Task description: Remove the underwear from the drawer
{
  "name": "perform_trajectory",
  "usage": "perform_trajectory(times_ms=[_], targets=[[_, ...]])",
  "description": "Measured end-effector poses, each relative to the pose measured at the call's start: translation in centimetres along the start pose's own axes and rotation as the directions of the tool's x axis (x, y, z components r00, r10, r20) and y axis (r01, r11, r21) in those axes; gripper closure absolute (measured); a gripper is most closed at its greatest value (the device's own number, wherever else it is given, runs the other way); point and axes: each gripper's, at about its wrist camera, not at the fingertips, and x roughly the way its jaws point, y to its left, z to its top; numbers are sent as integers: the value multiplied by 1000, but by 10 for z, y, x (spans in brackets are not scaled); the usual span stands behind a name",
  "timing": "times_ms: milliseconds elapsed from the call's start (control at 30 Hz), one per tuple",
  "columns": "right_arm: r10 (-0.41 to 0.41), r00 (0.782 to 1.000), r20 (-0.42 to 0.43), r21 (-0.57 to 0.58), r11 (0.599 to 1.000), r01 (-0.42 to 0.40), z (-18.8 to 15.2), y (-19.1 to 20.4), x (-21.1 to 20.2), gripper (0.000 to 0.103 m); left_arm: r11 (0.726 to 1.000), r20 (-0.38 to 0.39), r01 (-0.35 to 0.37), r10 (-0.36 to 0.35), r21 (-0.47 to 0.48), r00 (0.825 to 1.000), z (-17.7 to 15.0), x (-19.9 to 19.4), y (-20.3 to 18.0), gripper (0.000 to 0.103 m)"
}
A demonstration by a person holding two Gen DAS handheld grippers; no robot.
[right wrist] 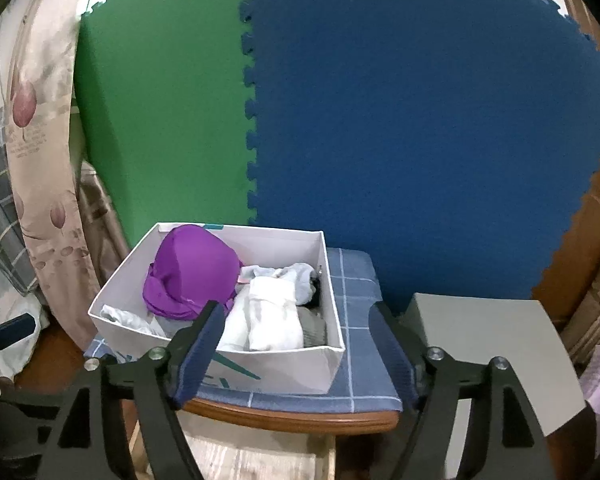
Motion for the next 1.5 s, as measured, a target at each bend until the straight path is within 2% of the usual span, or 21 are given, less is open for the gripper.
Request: perform_trajectory(times_ms=[67, 167, 267, 333, 433, 567, 767, 867, 1067, 1333, 1500], targets=[[15, 999, -41, 2, 1000, -14, 3, -4, -4, 26, 1000, -122, -15, 15, -1, 992, 5, 4, 5, 0], [40, 989, -141, -2, 999, -41, 1, -9, -11, 26, 1000, -229, -22, 17, -17, 973, -4, 2, 16, 0], [92, 974, -208, -18, 995, -97, -11, -9, -23, 26, 999, -283, -30, 25, -15, 959, -17, -5, 16, 0], [94, 968, -231, -15, 995, -101, -13, -9, -28, 26, 1000, -298, -16, 8, -26, 955, -24, -13, 12, 0], [127, 956, -266, 2, 991, -132, -13, -13, -37, 26, 1000, -324, -29, 25, -8, 946, -25, -23, 4, 0], [112, 953, -280, -60, 989, -133, -8, -8, -46, 26, 1000, -301, -7, 15, 27, 954, -17, -35, -11, 0], [110, 933, -343, -106, 982, -155, -4, -3, -43, 26, 999, -301, 36, -30, 15, 953, -7, -36, -17, 0], [96, 938, -332, -135, 980, -148, 2, 0, -41, 26, 999, -284, 51, -49, -1, 957, 1, -37, -17, 0], [101, 943, -316, -108, 984, -142, 10, -4, -39, 26, 997, -281, 62, -72, -45, 957, 2, -40, -11, 0], [81, 942, -324, -106, 987, -121, 10, -15, -46, 26, 994, -304, 106, -108, -25, 947, -4, -49, -21, 0], [67, 946, -319, -98, 990, -103, 15, -24, -50, 26, 994, -306, 105, -104, -13, 946, -5, -54, -25, 0]])
